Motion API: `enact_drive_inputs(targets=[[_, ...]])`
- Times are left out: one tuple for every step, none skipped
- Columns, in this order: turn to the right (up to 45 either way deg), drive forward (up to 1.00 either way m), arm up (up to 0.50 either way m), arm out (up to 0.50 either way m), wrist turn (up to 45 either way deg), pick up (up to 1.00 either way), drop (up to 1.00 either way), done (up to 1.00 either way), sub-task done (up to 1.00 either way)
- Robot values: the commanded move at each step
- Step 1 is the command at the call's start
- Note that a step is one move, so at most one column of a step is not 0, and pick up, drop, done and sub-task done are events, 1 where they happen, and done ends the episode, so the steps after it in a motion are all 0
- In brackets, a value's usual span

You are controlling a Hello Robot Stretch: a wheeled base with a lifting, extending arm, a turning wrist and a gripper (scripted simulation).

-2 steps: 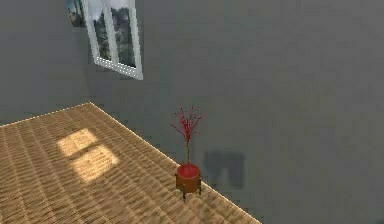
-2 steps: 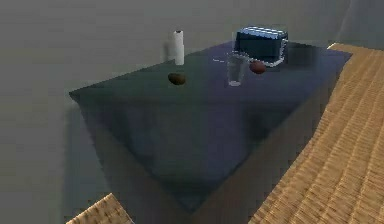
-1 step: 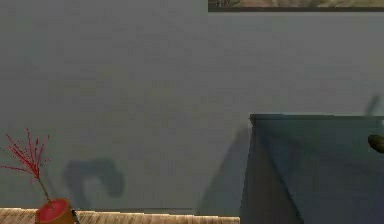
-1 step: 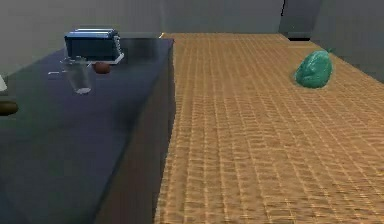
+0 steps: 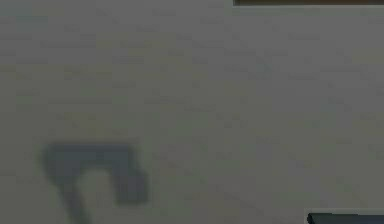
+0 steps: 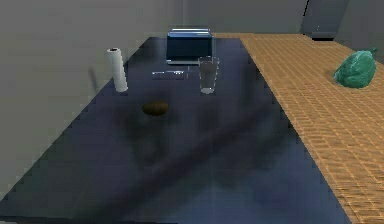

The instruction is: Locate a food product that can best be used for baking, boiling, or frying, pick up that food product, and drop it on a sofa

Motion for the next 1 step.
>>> enact_drive_inputs(targets=[[0.0, 0.0, 0.5, 0.0, 0.0, 0.0, 0.0, 0.0, 0.0]])
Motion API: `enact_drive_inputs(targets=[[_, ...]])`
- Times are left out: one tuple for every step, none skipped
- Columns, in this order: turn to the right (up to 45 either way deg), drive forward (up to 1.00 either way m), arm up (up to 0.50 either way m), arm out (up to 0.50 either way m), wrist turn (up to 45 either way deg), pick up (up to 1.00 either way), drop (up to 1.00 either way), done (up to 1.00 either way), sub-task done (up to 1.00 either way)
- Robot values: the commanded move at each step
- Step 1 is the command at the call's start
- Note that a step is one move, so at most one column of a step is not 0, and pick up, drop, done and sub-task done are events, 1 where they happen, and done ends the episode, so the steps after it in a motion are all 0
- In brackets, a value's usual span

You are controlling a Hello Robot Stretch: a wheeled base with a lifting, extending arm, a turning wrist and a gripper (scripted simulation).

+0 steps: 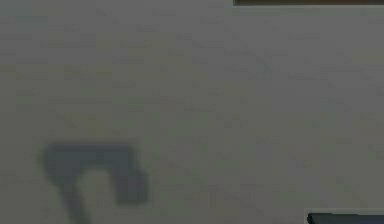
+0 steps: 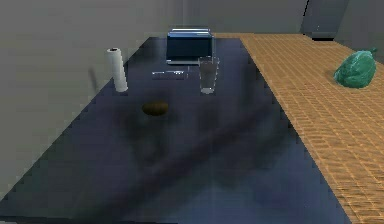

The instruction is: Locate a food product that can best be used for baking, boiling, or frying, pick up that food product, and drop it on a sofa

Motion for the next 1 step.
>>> enact_drive_inputs(targets=[[0.0, 0.0, 0.38, 0.0, 0.0, 0.0, 0.0, 0.0, 0.0]])
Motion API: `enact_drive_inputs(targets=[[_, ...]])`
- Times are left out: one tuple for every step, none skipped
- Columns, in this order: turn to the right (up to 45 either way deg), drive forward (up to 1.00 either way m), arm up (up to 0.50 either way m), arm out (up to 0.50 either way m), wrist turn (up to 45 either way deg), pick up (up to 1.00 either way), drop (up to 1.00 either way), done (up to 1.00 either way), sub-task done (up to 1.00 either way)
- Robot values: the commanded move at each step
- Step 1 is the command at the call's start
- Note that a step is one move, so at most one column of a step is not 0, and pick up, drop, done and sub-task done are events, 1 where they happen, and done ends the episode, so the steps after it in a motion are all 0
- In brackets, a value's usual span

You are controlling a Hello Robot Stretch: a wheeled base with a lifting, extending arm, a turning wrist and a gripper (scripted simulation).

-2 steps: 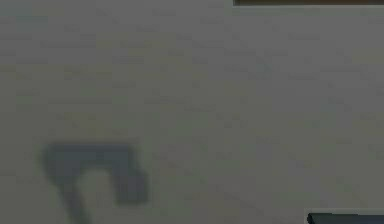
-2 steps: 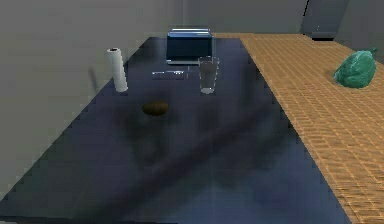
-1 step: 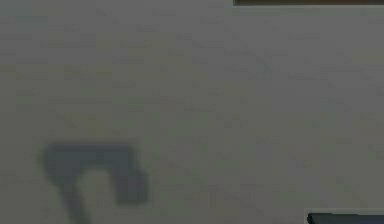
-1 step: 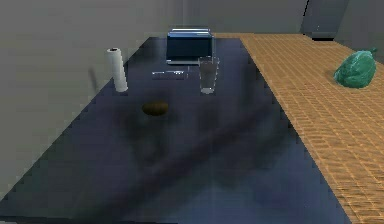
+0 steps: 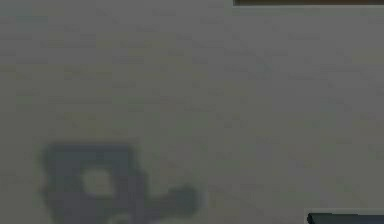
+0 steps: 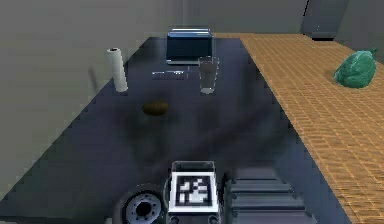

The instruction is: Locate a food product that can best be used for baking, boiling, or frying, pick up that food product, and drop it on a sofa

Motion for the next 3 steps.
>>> enact_drive_inputs(targets=[[0.0, 0.0, 0.0, 0.44, 0.0, 0.0, 0.0, 0.0, 0.0], [0.0, 0.0, 0.0, 0.0, 45.0, 0.0, 0.0, 0.0, 0.0], [0.0, 0.0, 0.0, 0.0, 45.0, 0.0, 0.0, 0.0, 0.0]])
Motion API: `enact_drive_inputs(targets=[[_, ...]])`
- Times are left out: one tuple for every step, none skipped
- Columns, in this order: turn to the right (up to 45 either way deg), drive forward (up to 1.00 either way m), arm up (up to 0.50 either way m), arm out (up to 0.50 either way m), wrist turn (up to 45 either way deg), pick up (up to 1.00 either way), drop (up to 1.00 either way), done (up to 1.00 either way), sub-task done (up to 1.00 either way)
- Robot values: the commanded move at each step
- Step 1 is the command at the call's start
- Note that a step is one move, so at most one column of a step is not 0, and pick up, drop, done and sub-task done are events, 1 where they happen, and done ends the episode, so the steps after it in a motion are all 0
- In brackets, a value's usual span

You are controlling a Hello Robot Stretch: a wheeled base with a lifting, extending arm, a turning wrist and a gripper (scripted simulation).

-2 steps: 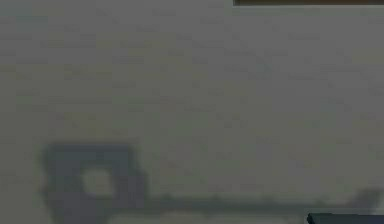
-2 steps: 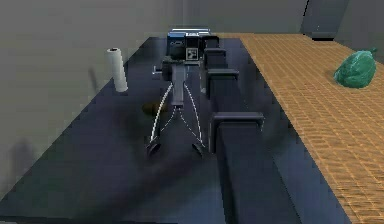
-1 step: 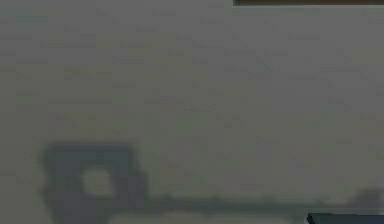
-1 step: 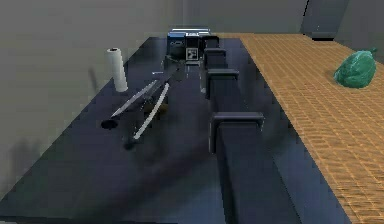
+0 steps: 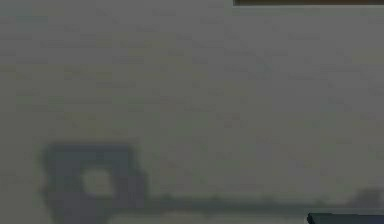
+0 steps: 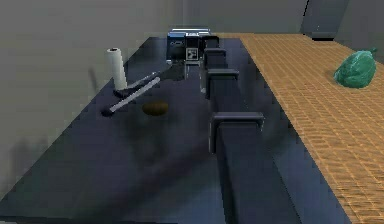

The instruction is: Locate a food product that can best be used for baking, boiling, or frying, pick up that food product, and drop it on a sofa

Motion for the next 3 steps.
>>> enact_drive_inputs(targets=[[0.0, 0.0, 0.0, 0.0, 45.0, 0.0, 0.0, 0.0, 0.0], [0.0, 0.0, 0.0, 0.0, 15.0, 0.0, 0.0, 0.0, 0.0], [0.0, 0.0, -0.12, 0.0, 0.0, 0.0, 0.0, 0.0, 0.0]])
